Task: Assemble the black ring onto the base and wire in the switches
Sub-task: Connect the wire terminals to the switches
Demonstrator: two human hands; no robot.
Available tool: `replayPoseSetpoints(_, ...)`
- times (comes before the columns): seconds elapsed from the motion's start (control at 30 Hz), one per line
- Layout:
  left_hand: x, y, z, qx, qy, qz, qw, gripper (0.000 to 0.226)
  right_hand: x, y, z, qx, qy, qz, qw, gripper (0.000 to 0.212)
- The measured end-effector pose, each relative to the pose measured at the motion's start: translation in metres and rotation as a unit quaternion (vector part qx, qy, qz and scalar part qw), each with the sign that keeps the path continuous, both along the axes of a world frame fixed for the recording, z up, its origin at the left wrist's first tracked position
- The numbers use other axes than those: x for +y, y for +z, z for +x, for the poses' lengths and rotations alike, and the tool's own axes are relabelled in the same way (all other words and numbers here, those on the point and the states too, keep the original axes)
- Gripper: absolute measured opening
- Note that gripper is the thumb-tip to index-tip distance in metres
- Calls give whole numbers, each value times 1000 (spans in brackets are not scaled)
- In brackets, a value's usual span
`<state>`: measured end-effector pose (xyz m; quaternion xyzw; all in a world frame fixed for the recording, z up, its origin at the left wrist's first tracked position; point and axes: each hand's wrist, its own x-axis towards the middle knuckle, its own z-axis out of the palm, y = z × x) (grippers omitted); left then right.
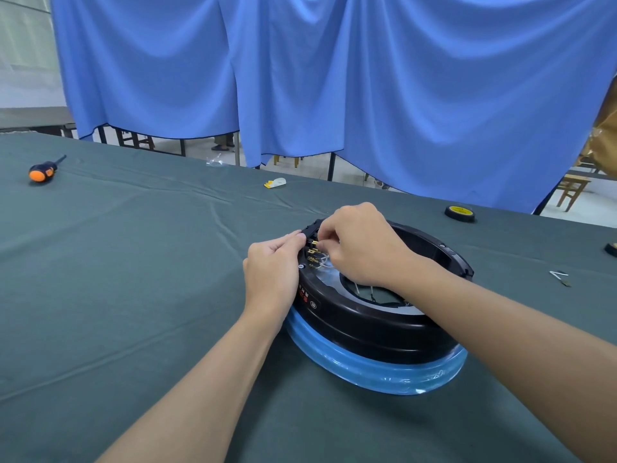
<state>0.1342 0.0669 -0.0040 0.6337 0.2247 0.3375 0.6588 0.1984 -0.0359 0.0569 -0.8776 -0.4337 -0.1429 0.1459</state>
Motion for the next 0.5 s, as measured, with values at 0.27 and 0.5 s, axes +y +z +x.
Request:
replayPoseSetpoints(0.27, 6, 4, 0, -3, -22, 5, 1000, 16, -14, 8, 2, 51, 20, 12, 998, 18)
replayPoseSetpoints(0.5, 7, 20, -8, -42, -72, 109, 991, 20, -89, 17, 13, 33, -53, 162, 985, 15)
